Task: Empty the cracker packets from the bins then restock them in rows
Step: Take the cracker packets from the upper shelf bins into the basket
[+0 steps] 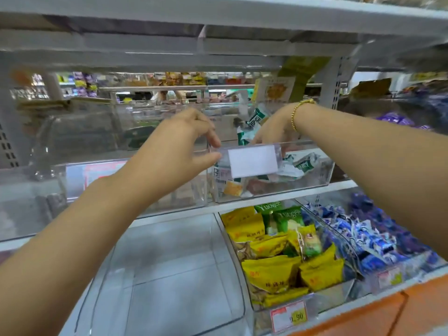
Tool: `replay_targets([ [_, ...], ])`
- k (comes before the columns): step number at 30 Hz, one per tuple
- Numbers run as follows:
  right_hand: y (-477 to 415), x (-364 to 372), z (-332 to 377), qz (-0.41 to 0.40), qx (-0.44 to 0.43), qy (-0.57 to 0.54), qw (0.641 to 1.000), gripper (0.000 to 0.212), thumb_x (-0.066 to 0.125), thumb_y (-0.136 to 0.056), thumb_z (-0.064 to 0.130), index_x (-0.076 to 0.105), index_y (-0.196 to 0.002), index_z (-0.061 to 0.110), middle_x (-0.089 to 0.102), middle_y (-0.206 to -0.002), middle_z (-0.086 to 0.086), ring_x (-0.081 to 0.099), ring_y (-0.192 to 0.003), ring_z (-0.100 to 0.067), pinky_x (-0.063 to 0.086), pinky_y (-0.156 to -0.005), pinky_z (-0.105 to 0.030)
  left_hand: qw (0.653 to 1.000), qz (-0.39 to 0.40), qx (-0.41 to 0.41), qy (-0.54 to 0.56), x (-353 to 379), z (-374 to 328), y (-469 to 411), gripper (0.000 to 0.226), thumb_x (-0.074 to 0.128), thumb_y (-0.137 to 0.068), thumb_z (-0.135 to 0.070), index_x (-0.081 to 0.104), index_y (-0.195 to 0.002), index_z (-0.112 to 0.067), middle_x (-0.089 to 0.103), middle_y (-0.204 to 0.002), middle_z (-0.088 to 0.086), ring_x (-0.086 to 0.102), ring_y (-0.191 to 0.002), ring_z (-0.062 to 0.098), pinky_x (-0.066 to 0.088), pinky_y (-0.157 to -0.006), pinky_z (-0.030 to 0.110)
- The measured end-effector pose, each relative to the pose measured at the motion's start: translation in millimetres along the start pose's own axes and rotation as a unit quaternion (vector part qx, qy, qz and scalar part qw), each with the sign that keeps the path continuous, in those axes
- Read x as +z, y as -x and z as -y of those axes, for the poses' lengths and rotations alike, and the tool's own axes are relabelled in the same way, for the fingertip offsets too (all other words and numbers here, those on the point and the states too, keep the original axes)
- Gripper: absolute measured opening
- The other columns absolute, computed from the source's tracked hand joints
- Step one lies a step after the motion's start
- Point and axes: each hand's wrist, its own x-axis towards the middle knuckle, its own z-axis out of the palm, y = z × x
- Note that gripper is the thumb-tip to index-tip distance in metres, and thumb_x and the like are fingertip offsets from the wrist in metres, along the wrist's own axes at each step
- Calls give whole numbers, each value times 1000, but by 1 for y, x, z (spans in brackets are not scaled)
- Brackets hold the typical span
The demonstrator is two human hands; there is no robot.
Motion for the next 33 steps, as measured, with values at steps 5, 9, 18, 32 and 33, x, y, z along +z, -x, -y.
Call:
replay_targets([
  [5,5,3,-4,-56,-6,-20,998,42,62,-90,5,55,-130,12,62,-122,-15,59,-96,-22,56,-75,-29,1000,-14,-23,-4,1,-7,2,14,67,-85,-30,67,-98,-25,53,-121,-6,42,-99,3,30,-85,17],
  [9,24,-9,-19,-74,46,-32,996,15,64,-89,22,63,-102,13,62,-114,-10,60,-99,-24,53,-90,-36,999,-8,-25,-37,1,-12,3,20,62,-89,-29,66,-107,-24,53,-122,-2,46,-111,11,34,-90,23],
  [18,37,-8,-30,23,142,-87,986,92,70,-62,50,37,-141,16,40,-145,-20,43,-130,-34,42,-106,-44,998,47,33,-40,2,-33,-15,15,58,-91,-21,67,-104,-23,63,-110,-6,57,-98,12,47,-87,28],
  [32,32,13,-41,-73,98,-121,985,8,65,-87,21,58,-88,23,55,-94,-6,52,-72,-17,48,-63,-26,998,52,26,4,6,-35,-14,15,61,-89,-16,67,-101,-23,54,-97,-10,55,-90,9,49,-89,30],
  [33,32,13,-41,-85,94,-136,983,7,64,-87,18,58,-88,22,55,-91,-5,51,-71,-16,49,-60,-24,998,53,24,6,6,-35,-14,15,61,-89,-16,67,-100,-23,55,-96,-10,55,-89,9,49,-89,29],
])
